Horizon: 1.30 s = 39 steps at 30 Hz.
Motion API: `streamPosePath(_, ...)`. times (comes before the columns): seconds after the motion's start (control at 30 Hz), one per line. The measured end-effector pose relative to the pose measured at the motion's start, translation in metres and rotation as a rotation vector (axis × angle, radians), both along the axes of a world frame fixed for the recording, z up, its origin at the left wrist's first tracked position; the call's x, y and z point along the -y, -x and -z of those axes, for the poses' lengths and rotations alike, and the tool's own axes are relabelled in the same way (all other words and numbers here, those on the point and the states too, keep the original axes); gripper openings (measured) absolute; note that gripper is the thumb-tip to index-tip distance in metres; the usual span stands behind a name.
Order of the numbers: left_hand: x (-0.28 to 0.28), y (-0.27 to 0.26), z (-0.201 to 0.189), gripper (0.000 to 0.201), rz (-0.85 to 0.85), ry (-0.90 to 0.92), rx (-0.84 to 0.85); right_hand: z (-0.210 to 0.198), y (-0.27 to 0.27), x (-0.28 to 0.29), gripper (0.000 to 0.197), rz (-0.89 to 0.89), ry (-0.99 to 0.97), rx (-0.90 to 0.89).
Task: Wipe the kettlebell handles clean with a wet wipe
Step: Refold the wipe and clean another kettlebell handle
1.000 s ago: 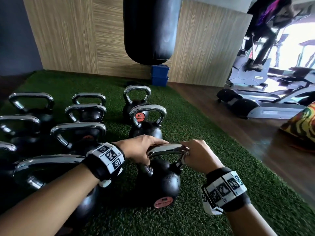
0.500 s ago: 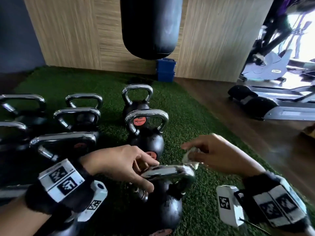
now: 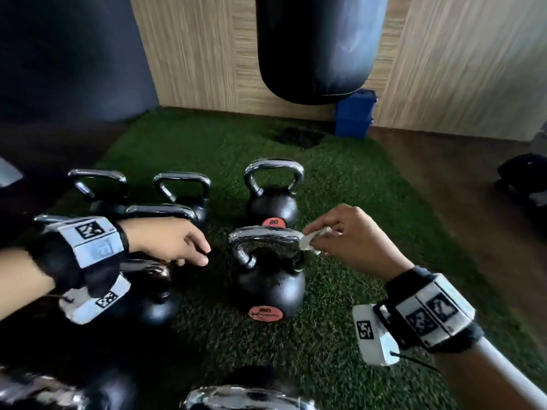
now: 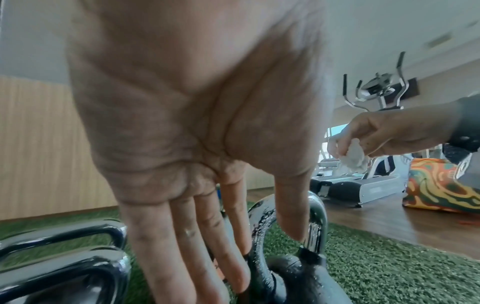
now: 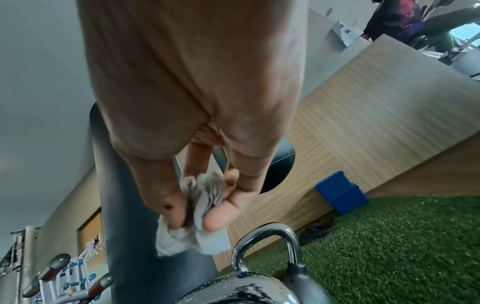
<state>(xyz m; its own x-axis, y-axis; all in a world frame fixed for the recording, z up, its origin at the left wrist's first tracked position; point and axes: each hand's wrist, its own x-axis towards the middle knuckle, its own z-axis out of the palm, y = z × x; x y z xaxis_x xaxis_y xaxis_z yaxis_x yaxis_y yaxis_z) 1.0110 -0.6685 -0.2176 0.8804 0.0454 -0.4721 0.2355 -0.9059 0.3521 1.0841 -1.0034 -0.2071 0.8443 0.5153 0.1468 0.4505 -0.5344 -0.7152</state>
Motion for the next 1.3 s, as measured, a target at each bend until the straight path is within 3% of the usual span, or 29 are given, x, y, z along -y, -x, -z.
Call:
streamPosePath(0.2,-0.007,0.01,0.015,0.045,-0.154,0.117,-0.11,0.003,-0.01,-0.018,0.02,0.038,0.011,-0.068)
streamPosePath(0.33,0.006,0.005,0.047,0.064,-0.196,0.157,-0.115,0.01,-0.015,-0.027,0.018,0.081,0.003,-0.028)
streamPosePath(0.47,0.019,-0.015,0.092,0.091,-0.326,0.235,-0.036,0.016,-0.018,-0.035,0.017,0.083,0.029,0.078)
streamPosePath(0.6,0.033,-0.026,0.129,0.129,-0.422,0.247,-0.092,0.021,-0.018,-0.045,0.018,0.069,0.046,0.194)
streamPosePath(0.73,0.032,-0.031,0.158,0.145,-0.411,0.293,-0.009,0.029,-0.017,-0.059,0.023,0.015,0.044,0.227)
streamPosePath(0.83,0.031,-0.038,0.174,0.141,-0.418,0.431,0.082,0.032,-0.02,-0.066,0.027,-0.012,0.073,0.241)
streamPosePath(0.93,0.04,-0.044,0.189,0.115,-0.342,0.632,0.179,0.036,-0.019,-0.073,0.036,-0.061,0.087,0.282)
streamPosePath(1.03,0.052,-0.053,0.199,0.094,-0.401,0.687,0.291,0.04,-0.021,-0.079,0.041,-0.086,0.098,0.329)
streamPosePath(1.17,0.061,-0.064,0.208,0.072,-0.456,0.752,0.345,0.044,-0.021,-0.086,0.032,-0.194,0.205,0.481)
streamPosePath(1.3,0.064,-0.064,0.215,0.068,-0.465,0.811,0.4,0.052,-0.022,-0.08,0.031,-0.163,0.28,0.275)
